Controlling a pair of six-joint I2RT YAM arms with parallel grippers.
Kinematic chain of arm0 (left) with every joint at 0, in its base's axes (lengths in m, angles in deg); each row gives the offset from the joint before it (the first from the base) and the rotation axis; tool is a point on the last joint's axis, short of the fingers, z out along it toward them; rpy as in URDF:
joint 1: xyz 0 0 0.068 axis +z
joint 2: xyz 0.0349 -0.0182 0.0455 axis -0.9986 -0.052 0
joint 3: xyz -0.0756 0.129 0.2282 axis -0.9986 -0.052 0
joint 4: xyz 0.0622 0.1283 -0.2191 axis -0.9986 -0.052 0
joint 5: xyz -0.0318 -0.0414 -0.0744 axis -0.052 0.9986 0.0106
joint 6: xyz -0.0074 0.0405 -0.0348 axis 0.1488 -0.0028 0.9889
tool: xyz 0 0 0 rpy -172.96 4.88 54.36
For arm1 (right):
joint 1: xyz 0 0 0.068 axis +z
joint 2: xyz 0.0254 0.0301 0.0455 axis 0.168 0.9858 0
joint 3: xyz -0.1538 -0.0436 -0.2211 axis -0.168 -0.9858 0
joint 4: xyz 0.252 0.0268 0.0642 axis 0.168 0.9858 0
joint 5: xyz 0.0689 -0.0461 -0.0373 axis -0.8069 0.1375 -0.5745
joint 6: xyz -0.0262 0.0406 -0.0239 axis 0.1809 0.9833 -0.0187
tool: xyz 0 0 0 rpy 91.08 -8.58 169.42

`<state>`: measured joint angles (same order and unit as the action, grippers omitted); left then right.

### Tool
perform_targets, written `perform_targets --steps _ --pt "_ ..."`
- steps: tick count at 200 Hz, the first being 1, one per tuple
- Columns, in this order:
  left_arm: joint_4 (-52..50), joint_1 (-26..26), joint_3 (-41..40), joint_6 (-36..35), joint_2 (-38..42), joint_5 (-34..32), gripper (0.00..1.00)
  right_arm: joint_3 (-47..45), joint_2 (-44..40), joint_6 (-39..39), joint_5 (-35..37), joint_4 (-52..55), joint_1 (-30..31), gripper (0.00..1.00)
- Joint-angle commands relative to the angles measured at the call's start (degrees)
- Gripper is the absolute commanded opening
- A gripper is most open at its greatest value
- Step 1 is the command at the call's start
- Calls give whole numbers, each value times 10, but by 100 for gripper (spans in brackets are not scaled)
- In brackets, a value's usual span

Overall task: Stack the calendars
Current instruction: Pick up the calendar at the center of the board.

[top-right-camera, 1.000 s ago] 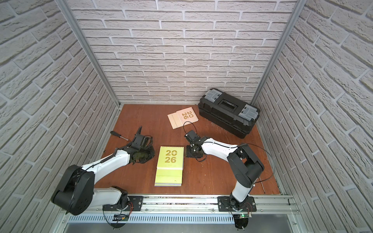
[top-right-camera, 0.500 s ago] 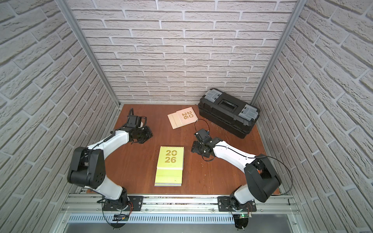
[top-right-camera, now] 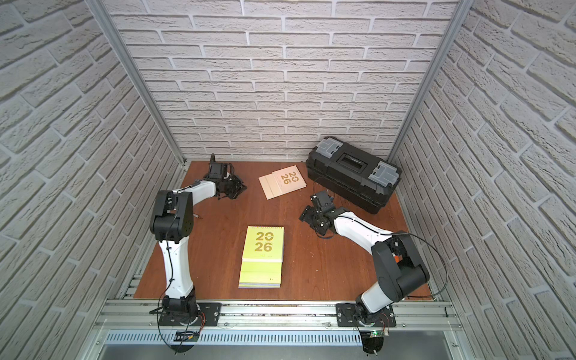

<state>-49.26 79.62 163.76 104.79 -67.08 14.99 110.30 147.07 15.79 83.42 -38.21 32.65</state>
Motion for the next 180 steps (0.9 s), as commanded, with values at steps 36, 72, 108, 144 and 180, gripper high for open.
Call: perform_targets --steps 36,72,108,144,180 --pt "21 4 180 67 -133 32 3 56 45 33 -30 -48 -10 81" --pt "12 -2 293 101 -216 42 15 59 49 38 -37 -51 -23 81" --pt "-32 -16 420 114 -290 45 17 56 50 38 -39 -48 -28 81" --pt "-33 -33 512 154 -359 47 0 44 42 44 -39 -50 -35 81" --pt "9 -51 557 212 -402 38 0 40 22 37 -41 -32 -43 81"
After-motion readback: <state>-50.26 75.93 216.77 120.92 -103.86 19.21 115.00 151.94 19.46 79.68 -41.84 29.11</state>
